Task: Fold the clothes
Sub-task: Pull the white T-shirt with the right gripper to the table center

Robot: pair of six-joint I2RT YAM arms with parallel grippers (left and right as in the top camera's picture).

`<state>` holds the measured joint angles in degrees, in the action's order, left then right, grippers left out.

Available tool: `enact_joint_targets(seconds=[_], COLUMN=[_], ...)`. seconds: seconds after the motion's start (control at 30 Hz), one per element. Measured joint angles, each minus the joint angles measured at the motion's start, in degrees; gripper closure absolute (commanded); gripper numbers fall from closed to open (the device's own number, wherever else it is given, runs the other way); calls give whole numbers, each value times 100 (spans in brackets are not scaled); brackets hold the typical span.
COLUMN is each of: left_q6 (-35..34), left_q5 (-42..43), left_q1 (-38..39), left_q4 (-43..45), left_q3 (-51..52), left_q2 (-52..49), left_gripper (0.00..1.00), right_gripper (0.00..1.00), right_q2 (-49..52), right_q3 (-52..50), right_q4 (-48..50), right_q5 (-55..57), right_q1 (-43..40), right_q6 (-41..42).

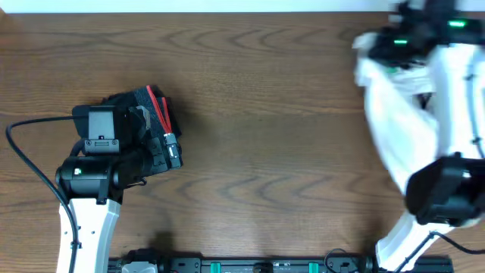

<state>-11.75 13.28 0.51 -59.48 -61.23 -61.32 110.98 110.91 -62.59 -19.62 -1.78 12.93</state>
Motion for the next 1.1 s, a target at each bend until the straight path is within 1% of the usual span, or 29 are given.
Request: enact_joint_targets(seconds=[0.17, 0.33, 0.4, 0.47, 0.53, 0.63, 0.77, 0.87, 1.0, 1.1], left_q6=[0, 0, 0, 0, 2, 15, 46, 168, 321, 474], left_q5=[-90, -337, -466, -566, -640, -713, -702, -468, -127, 35], left_q1=[2, 2, 0, 0, 0, 2, 0, 9, 286, 772], left_q4=[15, 13, 13, 15, 55, 61, 116, 245, 612, 1058], left_q3=[0, -4, -35, -81, -109, -114, -114, -116, -118, -127], left_q2=[0, 0, 0, 0, 2, 0, 0, -22, -260, -678], left_gripper=[4, 4, 4, 4, 3, 4, 4, 5, 10, 11], right_gripper=[97, 82, 73, 64, 57, 53, 43, 39, 36, 27], right_q2=[87, 422, 601, 774, 807, 769, 616, 426, 245, 236], right_q3=[-35, -358, -507, -625, -693, -702, -702, -702, -693, -684], right_q4=[-39, -55, -79, -87, -101, -90, -87, -42, -52, -170], right_q5=[264, 424, 452, 503, 584, 850, 1344, 1714, 1952, 1860], right_q1=[1611, 2887, 3274, 3639, 3958, 4247, 4234, 3974, 3178, 2332], right_q6=[-133, -431, -632, -1027, -1220, -1475, -1569, -1296, -636, -170])
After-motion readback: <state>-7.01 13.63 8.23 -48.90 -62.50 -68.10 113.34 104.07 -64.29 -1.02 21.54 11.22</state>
